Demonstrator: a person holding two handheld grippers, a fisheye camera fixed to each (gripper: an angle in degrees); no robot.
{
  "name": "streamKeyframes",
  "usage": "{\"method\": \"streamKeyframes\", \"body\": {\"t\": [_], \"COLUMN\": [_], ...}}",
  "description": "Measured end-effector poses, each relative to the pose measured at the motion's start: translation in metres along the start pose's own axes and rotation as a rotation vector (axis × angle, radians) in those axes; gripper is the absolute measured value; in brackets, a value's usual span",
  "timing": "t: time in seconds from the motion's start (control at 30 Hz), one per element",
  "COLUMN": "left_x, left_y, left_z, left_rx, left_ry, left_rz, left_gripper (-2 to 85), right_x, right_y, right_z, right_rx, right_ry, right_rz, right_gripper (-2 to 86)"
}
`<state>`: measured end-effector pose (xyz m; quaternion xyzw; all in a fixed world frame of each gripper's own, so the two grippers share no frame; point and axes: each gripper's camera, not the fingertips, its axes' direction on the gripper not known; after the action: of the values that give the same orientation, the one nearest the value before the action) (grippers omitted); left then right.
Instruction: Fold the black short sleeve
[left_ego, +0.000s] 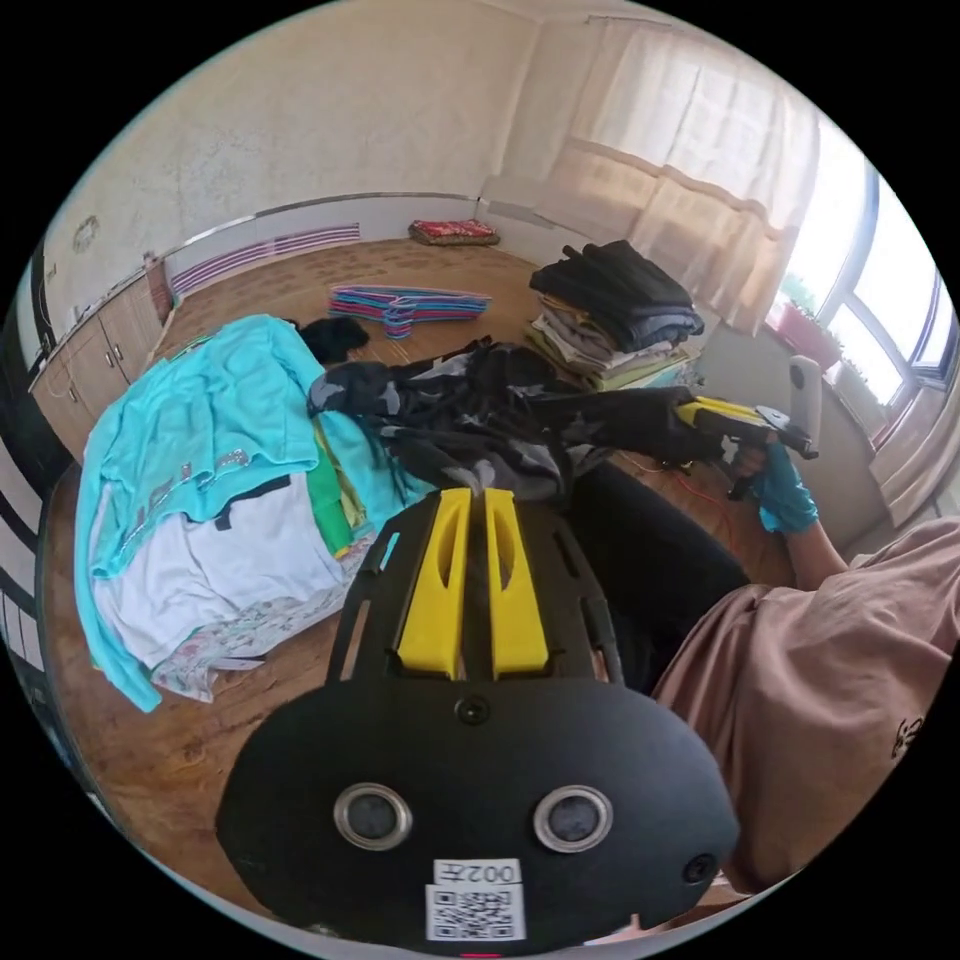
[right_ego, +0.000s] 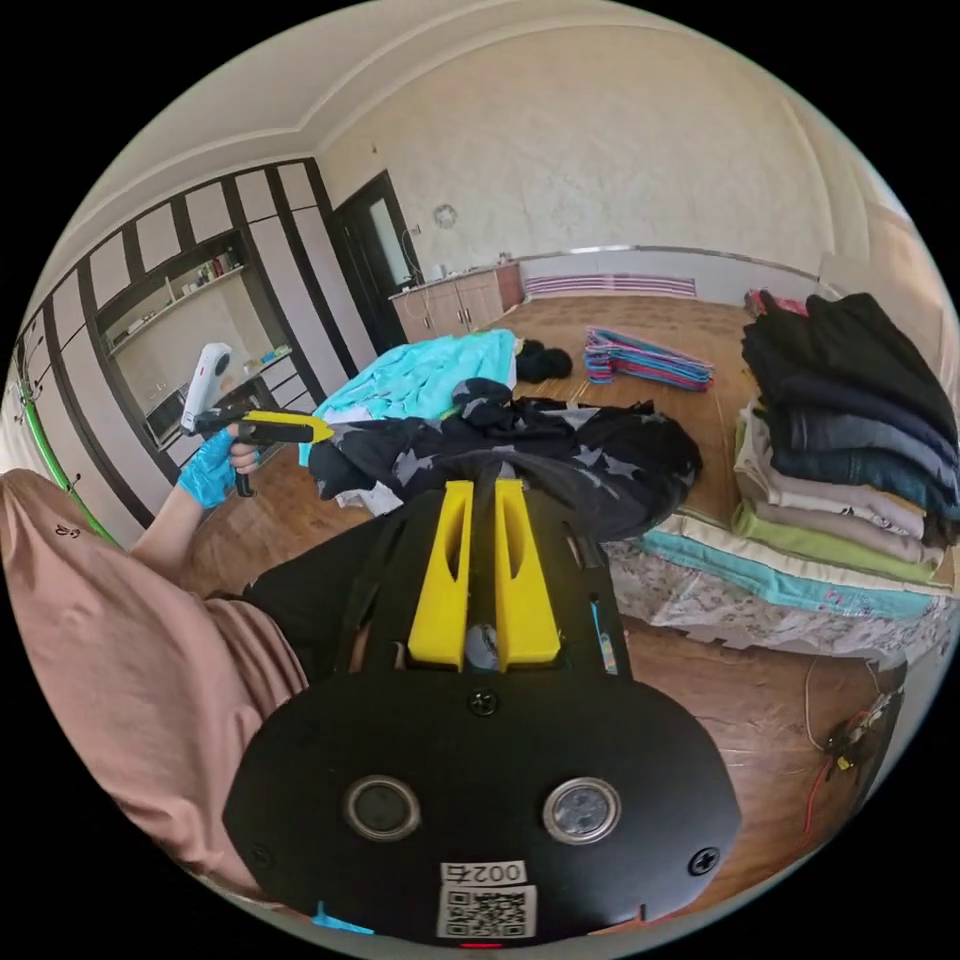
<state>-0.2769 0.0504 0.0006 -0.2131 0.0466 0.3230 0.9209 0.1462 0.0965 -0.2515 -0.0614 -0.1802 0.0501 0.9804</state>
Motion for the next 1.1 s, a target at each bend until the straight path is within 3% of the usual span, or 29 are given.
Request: {"method": "streamKeyframes", "body": {"t": [0.27, 0.6, 0.7, 0.87, 1.1], "left_x": [-0.018, 0.025, 0.023, 0.024, 0.048], "left_y": [0.062, 0.046, 0.039, 0.033, 0.015], "left_z": [0.02, 0.061, 0.08, 0.079, 0.004], "left_rx": [-0.053, -0.029, -0.068, -0.074, 0.013], "left_ry": [0.043, 0.073, 0.063, 0.034, 0.102], "left_rz": [-0.226, -0.056, -0.113, -0.121, -0.042], "left_gripper": [6.8, 8.6, 6.9, 1.2, -1.5], "right_x": [-0.013, -0.028, -0.028, -0.044, -0.076], "right_y": [0.047, 0.069, 0.067, 0.065, 0.05], "right_z": [0.019, 0.037, 0.037, 0.027, -0.031], "right_rx": [-0.206, -0.217, -0.174, -0.149, 0.004], "right_ry": [0.109, 0.148, 0.091, 0.142, 0.089], "right_rz": [-0.062, -0.043, 0.057, 0.026, -0.032], "right_gripper": [15.1, 14.3, 13.9, 13.1, 11.1]}}
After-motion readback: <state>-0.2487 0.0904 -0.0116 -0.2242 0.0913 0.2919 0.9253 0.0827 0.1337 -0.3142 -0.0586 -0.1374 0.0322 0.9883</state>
